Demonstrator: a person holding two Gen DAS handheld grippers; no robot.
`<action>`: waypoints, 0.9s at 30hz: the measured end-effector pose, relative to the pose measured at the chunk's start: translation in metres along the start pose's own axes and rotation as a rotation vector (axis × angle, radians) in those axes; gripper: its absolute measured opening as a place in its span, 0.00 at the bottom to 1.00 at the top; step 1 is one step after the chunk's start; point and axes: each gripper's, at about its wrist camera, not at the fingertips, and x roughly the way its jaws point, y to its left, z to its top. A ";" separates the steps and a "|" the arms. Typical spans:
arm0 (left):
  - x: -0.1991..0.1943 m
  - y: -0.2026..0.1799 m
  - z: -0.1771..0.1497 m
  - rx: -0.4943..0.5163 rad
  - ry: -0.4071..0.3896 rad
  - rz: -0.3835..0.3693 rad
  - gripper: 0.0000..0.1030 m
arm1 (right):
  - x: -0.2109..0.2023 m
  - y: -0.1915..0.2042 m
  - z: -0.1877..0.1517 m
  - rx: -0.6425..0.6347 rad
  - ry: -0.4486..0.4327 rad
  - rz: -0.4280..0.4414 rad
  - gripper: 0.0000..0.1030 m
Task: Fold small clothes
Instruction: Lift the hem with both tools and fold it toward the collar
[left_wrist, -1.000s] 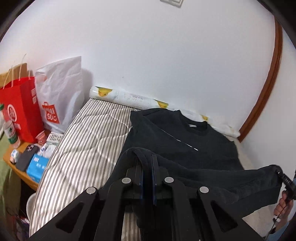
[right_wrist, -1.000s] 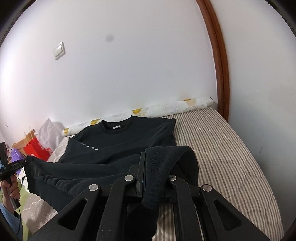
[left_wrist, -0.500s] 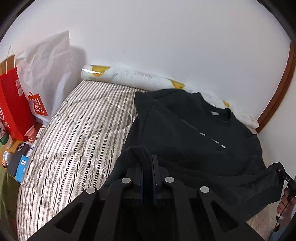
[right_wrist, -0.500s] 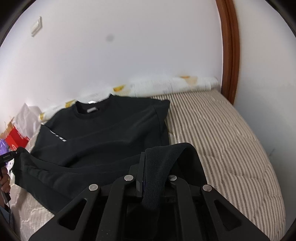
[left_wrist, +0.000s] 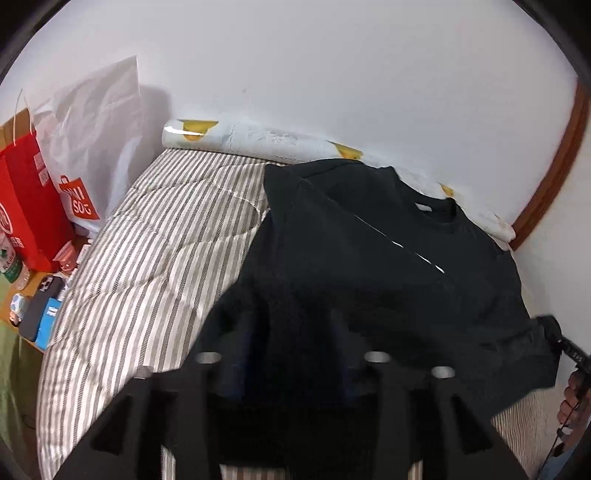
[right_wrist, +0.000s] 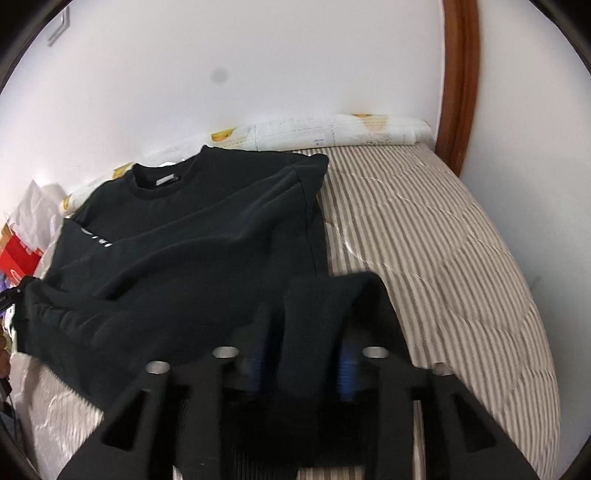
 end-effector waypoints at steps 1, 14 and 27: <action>-0.010 -0.002 -0.007 0.018 -0.018 -0.002 0.60 | -0.010 0.000 -0.005 -0.002 -0.012 0.002 0.52; -0.039 0.005 -0.069 0.003 0.022 -0.104 0.52 | -0.062 -0.006 -0.077 -0.008 -0.032 0.008 0.55; -0.029 -0.002 -0.047 -0.030 0.019 -0.135 0.10 | -0.041 0.007 -0.062 0.003 -0.036 0.059 0.13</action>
